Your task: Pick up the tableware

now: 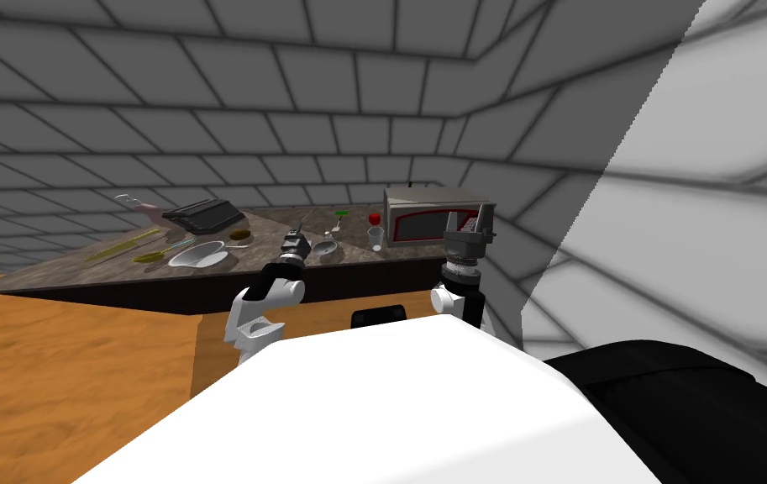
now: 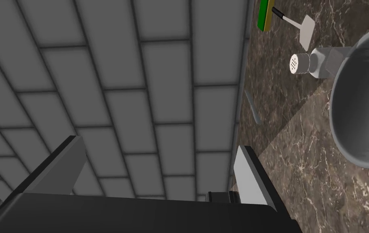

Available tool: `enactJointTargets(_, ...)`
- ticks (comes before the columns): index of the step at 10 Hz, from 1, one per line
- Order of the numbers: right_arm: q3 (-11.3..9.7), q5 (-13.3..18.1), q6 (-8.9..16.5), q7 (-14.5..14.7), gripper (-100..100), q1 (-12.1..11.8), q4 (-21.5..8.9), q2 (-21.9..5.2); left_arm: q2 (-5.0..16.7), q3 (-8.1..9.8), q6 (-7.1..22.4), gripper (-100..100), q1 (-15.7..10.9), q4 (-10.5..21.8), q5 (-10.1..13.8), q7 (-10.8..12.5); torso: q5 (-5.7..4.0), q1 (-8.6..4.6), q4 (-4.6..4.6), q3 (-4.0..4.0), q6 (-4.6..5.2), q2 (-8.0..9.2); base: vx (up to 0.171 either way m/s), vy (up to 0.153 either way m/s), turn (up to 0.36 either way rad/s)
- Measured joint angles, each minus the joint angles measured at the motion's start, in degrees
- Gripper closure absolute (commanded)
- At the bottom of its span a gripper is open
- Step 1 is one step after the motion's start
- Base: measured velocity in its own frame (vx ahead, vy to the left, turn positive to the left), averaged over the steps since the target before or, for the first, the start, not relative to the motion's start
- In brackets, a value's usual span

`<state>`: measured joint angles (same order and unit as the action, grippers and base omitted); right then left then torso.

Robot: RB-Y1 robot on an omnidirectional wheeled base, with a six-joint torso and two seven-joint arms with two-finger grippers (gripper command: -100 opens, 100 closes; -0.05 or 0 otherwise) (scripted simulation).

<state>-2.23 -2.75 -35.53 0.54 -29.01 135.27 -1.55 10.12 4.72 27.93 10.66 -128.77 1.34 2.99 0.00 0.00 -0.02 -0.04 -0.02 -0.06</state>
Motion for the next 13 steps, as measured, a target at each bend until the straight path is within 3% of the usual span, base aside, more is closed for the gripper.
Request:
enactJointTargets(6, 0.0, 0.0, 0.0, 0.0, 0, 0.0, 0.0, 0.0, 0.1, 1.05, 8.6, -100, -1.1, 1.0, -0.2, 0.9, 0.01, 0.04, -0.01, -0.02, -0.01, -0.03, 0.025, 0.005, -0.044)
enactJointTargets(13, 0.0, 0.0, 0.0, 0.0, 0, 0.0, 0.0, 0.0, -0.1, 2.08, 18.1, -100, -0.7, 1.6, -0.3, 2.5, 0.01, 0.04, -0.02, -0.04, 0.00, -0.07, 0.032, 0.008, -0.046)
